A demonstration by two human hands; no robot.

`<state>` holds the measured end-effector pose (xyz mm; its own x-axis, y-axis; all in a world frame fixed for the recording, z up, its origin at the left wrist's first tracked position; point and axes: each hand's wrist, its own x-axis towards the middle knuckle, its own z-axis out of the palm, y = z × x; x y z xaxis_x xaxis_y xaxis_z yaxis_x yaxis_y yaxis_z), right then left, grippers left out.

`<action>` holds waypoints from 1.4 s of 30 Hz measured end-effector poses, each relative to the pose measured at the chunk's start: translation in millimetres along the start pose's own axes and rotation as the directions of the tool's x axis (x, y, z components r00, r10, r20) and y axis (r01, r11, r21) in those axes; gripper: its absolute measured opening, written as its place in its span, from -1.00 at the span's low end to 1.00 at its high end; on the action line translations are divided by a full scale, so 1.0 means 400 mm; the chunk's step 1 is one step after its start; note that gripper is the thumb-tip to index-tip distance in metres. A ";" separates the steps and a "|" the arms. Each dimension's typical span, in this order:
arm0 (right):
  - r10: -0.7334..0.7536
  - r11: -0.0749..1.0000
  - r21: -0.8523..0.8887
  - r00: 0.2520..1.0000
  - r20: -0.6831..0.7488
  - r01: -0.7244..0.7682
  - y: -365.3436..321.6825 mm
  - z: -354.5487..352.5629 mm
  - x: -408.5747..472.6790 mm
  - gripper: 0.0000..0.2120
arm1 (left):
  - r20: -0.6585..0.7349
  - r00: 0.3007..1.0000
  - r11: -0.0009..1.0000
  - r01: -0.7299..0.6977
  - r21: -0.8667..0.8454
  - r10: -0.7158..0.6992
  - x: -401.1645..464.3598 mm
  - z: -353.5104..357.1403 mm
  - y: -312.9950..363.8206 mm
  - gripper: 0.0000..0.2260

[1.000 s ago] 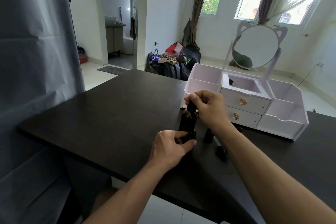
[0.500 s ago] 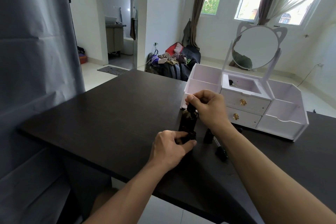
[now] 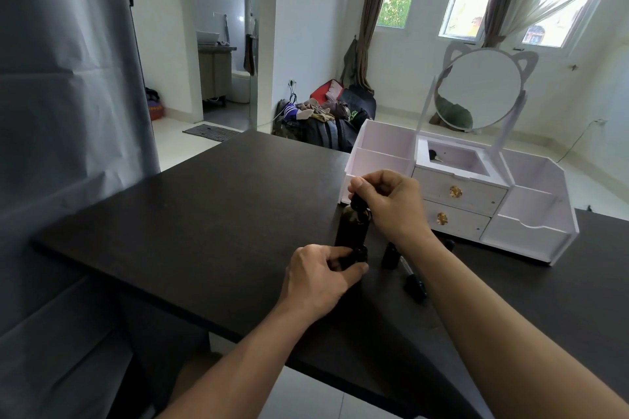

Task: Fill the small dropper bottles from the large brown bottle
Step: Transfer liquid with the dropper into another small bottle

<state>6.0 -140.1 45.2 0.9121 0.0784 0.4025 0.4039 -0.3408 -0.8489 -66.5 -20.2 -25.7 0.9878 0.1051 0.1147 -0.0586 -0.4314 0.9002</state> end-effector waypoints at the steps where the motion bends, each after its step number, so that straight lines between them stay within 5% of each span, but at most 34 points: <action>1: -0.001 1.000 -0.003 1.000 -0.001 0.001 0.000 0.000 0.000 -0.94 | -0.002 1.000 1.000 0.001 0.000 -0.001 0.000 0.000 0.000 -0.66; 15: -0.024 0.998 0.048 0.998 -0.059 0.027 -0.035 -0.025 0.010 -0.93 | -0.021 1.000 1.000 0.009 0.014 -0.008 0.007 0.005 -0.004 -0.65; 28: -0.192 0.965 0.137 0.956 -0.224 0.225 -0.164 -0.101 0.021 -0.95 | -0.048 0.998 0.999 -0.027 0.041 0.029 0.005 0.005 -0.005 -0.70; 42: -0.112 0.994 -0.001 0.994 0.003 0.112 -0.110 -0.092 -0.055 -0.96 | -0.067 0.998 0.998 -0.008 0.065 0.013 0.010 0.009 -0.009 -0.59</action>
<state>-34.6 -161.4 86.3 0.8613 0.1187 0.4941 0.5034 -0.3310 -0.7981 -62.1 -21.5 -29.9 0.9751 0.1597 0.1541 -0.0574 -0.4893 0.8702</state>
